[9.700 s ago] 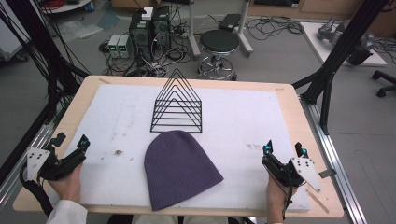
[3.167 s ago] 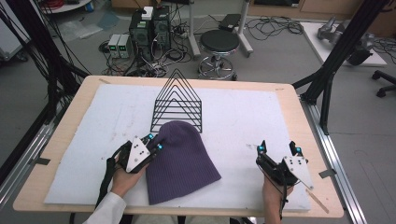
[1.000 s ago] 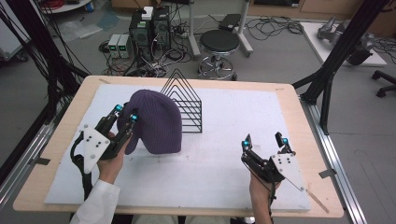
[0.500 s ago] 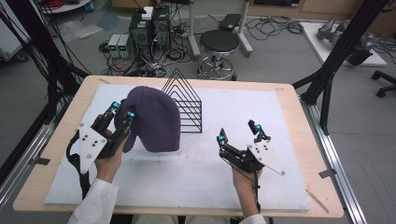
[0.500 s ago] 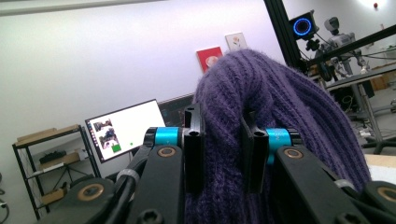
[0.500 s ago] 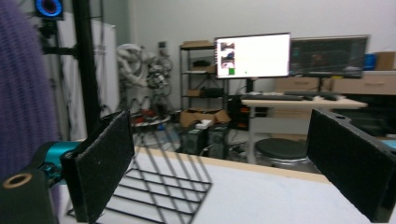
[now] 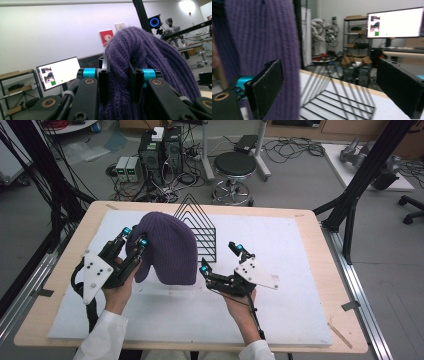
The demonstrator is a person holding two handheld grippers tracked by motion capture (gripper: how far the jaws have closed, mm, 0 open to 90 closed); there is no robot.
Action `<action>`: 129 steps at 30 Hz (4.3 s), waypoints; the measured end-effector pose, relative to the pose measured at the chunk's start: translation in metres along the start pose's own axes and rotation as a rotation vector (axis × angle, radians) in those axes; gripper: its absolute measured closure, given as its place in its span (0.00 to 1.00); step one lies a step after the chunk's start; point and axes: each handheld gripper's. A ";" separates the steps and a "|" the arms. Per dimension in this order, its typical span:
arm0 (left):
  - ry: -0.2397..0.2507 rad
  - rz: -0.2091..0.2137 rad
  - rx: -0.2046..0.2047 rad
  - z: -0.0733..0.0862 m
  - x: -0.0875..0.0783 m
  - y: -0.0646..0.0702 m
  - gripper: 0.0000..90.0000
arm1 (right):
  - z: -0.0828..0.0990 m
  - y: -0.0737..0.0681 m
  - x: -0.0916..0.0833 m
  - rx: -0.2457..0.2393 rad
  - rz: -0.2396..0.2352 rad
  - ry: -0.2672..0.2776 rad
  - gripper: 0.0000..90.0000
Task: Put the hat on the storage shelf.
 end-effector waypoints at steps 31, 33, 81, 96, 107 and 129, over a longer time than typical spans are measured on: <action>0.006 0.198 -0.042 0.001 0.009 -0.005 0.83 | -0.018 -0.008 0.003 -0.049 -0.117 -0.077 0.89; -0.002 0.208 -0.024 0.000 0.009 -0.007 0.83 | -0.022 -0.006 0.003 -0.066 -0.087 -0.082 0.90; -0.021 0.175 0.069 -0.052 0.139 -0.059 0.82 | -0.118 0.040 0.080 -0.199 0.254 -0.011 0.89; -0.069 0.170 0.090 -0.039 0.144 -0.062 0.82 | -0.115 0.040 0.089 -0.213 0.281 -0.041 0.88; -0.140 0.183 0.110 -0.016 0.136 -0.057 0.82 | -0.080 0.039 0.098 -0.201 0.284 -0.111 0.88; -0.279 0.212 0.171 0.042 0.114 -0.043 0.82 | -0.018 0.038 0.098 -0.188 0.249 -0.247 0.88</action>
Point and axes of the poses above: each handheld gripper's, and its own axes: x roughly forward along the jaws, z roughly out of its underside, y roughly to its right
